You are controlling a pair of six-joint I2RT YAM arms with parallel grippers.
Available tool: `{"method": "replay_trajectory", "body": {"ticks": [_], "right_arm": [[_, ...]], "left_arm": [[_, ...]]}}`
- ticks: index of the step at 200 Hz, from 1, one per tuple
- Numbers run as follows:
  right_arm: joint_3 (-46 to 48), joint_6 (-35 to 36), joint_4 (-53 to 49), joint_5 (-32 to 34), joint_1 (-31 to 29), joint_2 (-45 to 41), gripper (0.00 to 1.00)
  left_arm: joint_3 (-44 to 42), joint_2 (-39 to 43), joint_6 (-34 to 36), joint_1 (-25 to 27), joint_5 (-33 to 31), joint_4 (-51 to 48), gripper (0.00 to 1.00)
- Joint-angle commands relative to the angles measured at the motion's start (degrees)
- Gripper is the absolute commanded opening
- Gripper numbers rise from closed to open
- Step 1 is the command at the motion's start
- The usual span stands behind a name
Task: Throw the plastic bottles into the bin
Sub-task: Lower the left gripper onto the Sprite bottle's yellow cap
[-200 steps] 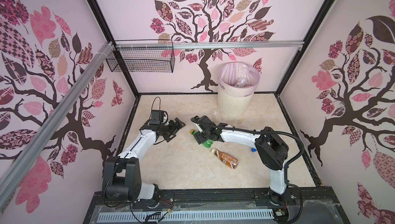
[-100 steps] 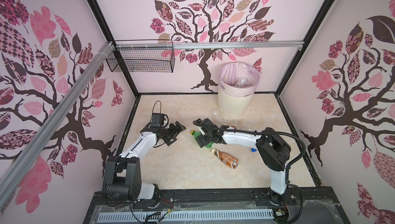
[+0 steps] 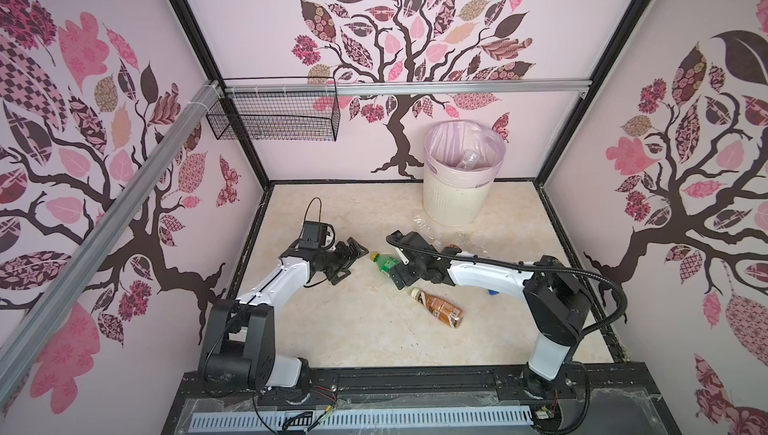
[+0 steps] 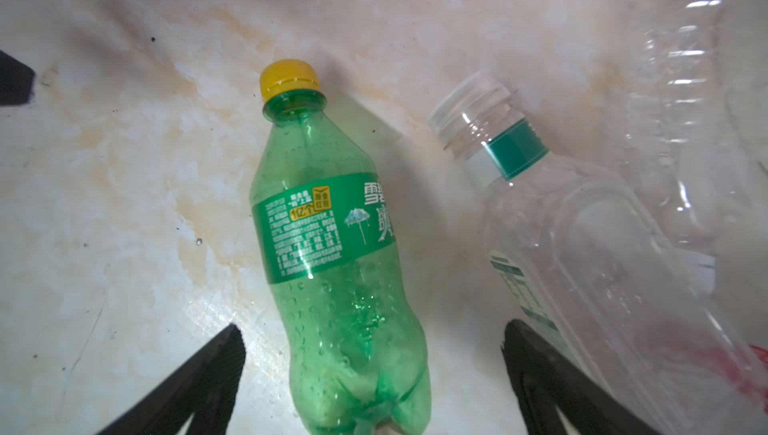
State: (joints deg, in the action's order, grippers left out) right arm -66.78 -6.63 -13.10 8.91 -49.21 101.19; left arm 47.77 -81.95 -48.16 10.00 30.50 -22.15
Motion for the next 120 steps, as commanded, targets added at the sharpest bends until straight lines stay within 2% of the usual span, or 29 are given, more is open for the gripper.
{"method": "replay_trajectory", "body": {"ticks": [1, 60, 120], "right_arm": [[0.84, -0.68, -1.08, 2.27, -0.20, -5.32, 1.00], [2.71, -0.05, -1.40, 5.55, -0.11, -11.98, 0.99], [4.84, -0.05, 0.53, 6.34, -0.15, -14.79, 1.00]], "left_arm": [[-0.18, -1.56, -2.04, 1.66, -0.89, 2.47, 0.98], [0.13, -6.64, -8.46, 2.96, -3.54, 8.41, 0.93], [1.71, -11.66, -13.48, 3.91, -4.10, 13.54, 0.89]]}}
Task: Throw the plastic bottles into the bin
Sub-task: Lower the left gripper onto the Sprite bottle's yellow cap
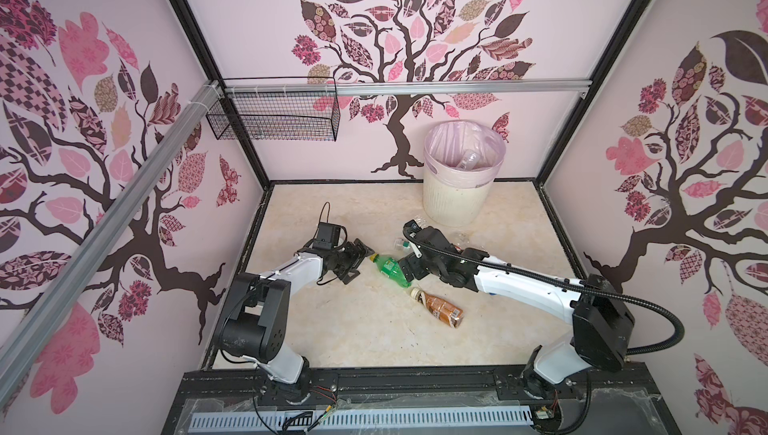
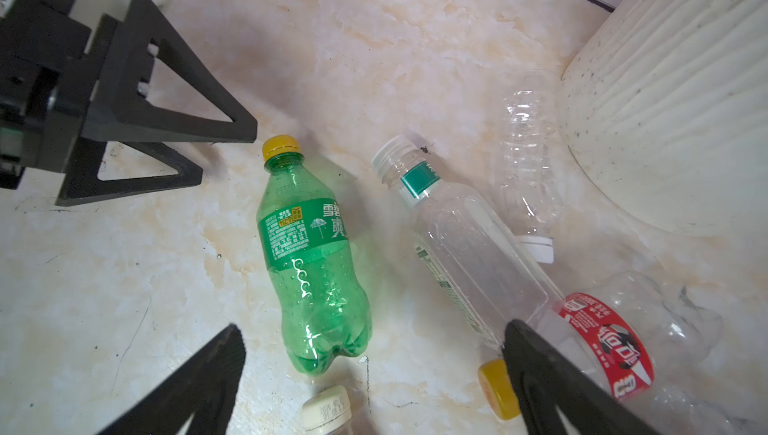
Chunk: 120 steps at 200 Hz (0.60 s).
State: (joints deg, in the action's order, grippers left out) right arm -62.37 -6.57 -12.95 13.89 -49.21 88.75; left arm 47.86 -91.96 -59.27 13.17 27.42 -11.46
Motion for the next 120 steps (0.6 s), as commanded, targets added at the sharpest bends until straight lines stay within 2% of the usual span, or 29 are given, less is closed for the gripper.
{"method": "replay_trajectory", "body": {"ticks": [1, 84, 120], "right_arm": [[0.50, -0.11, 0.42, 1.34, -0.12, -2.35, 1.00], [2.11, 0.27, 1.94, 1.62, -0.10, -2.50, 0.99], [2.65, 0.76, 2.15, 2.12, -0.18, -2.93, 1.00]], "left_arm": [[1.67, -1.69, -2.41, 0.73, -0.99, 2.94, 0.89], [5.00, -6.10, -3.97, 2.74, -2.19, 5.18, 0.85], [6.61, -8.38, -3.93, 3.36, -2.52, 5.23, 0.80]]}}
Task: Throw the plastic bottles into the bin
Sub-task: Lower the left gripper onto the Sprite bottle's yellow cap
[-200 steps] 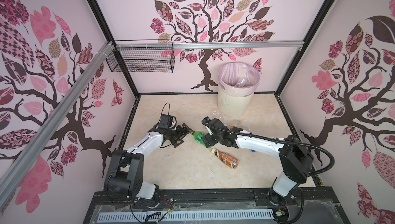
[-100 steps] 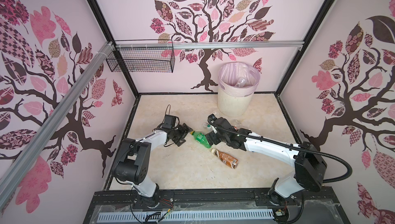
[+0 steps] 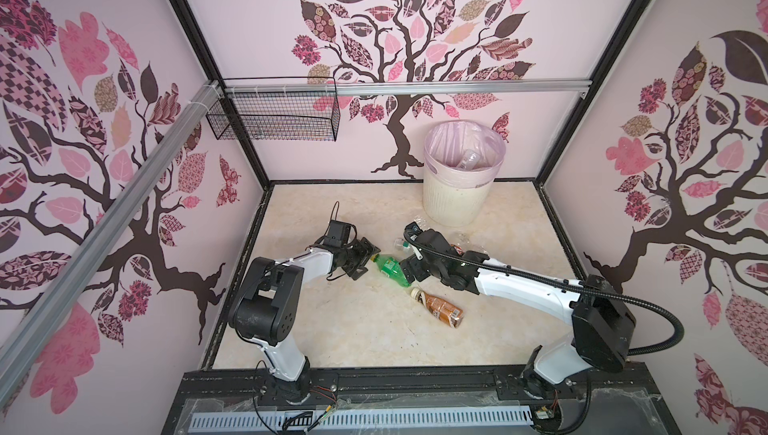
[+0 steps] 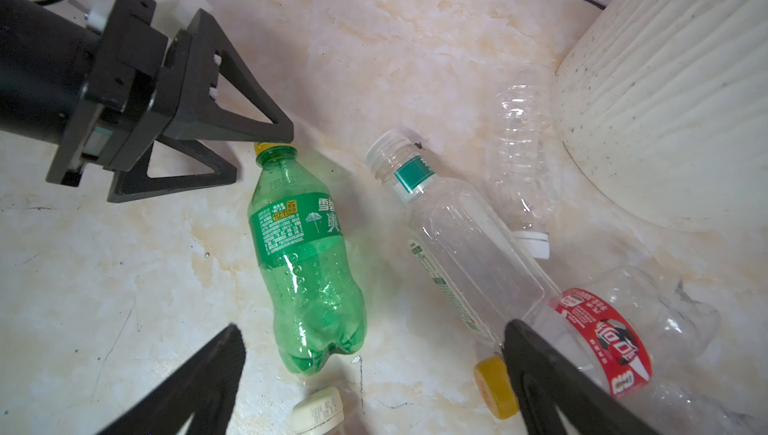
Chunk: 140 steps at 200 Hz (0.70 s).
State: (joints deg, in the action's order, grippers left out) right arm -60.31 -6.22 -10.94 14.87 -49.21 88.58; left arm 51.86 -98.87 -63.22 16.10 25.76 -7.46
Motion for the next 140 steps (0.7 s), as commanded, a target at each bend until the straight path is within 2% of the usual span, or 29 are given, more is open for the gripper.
{"method": "replay_trajectory", "body": {"ticks": [1, 85, 140], "right_arm": [[0.61, 0.41, 0.22, 1.13, -0.14, -2.73, 0.99], [1.52, 0.68, 1.28, 1.39, -0.09, -3.12, 0.99], [1.98, 0.59, 1.61, 1.39, -0.09, -3.15, 1.00]], "left_arm": [[2.53, -1.49, 0.03, 0.47, -0.87, 1.23, 0.80], [4.10, -3.62, 2.19, 1.85, -3.67, 0.15, 0.69], [5.40, -5.64, 2.10, 1.85, -4.05, 0.70, 0.57]]}}
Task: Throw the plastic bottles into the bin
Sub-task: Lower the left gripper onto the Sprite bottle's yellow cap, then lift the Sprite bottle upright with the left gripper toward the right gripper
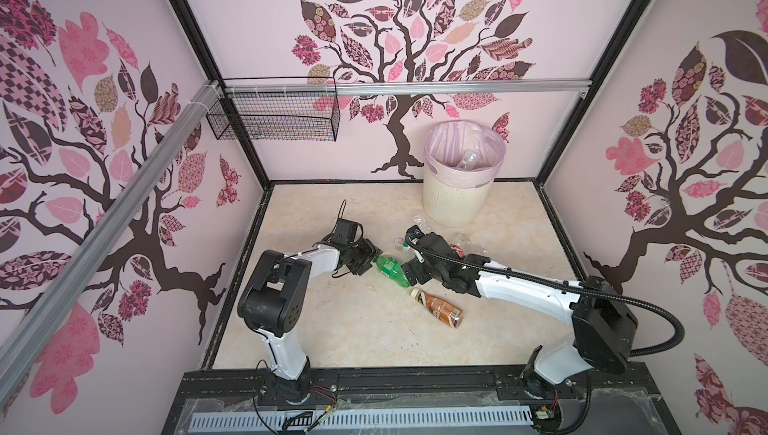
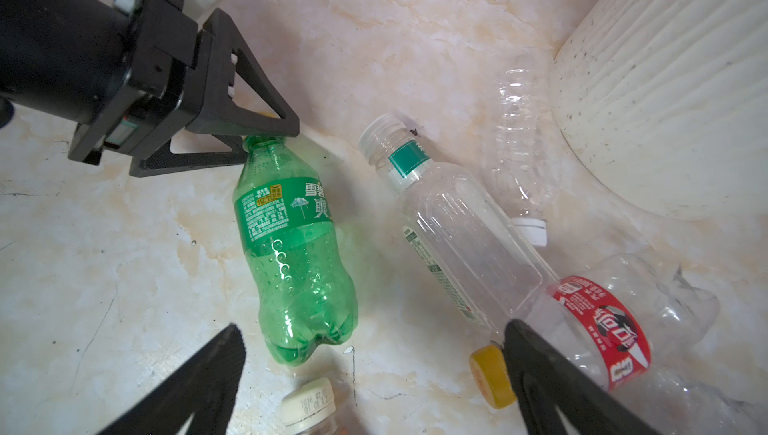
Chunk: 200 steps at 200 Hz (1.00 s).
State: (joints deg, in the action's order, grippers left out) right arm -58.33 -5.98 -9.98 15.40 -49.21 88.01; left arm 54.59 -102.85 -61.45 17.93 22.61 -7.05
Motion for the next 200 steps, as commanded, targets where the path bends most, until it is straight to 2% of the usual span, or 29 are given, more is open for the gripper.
{"method": "replay_trajectory", "body": {"ticks": [1, 78, 97, 116, 160, 200], "right_arm": [[-0.07, 0.35, 0.65, 0.86, -0.05, -2.53, 1.00], [0.23, 0.27, 1.01, 0.43, -0.01, -2.20, 1.00], [0.18, 0.34, 1.01, 0.12, -0.03, -2.12, 1.00], [-0.11, 0.44, 0.62, -0.18, -0.09, -2.07, 1.00], [-1.00, 0.69, 0.26, -1.99, -0.04, -2.09, 1.00], [-3.57, 1.01, 0.41, -4.54, -0.05, -1.72, 0.99]], "left_arm": [[2.69, -1.70, 0.30, 0.00, -0.90, 0.28, 0.57], [3.76, -2.47, 0.53, 0.08, -1.27, 0.57, 0.42], [4.03, -2.10, 1.02, 0.08, -1.25, 0.14, 0.41], [5.00, -1.27, 2.24, 0.08, -1.73, -1.39, 0.35], [7.72, 3.16, 7.19, 0.08, -4.83, -7.16, 0.30], [11.38, 9.18, 15.07, 0.08, -10.26, -13.43, 0.29]]}}
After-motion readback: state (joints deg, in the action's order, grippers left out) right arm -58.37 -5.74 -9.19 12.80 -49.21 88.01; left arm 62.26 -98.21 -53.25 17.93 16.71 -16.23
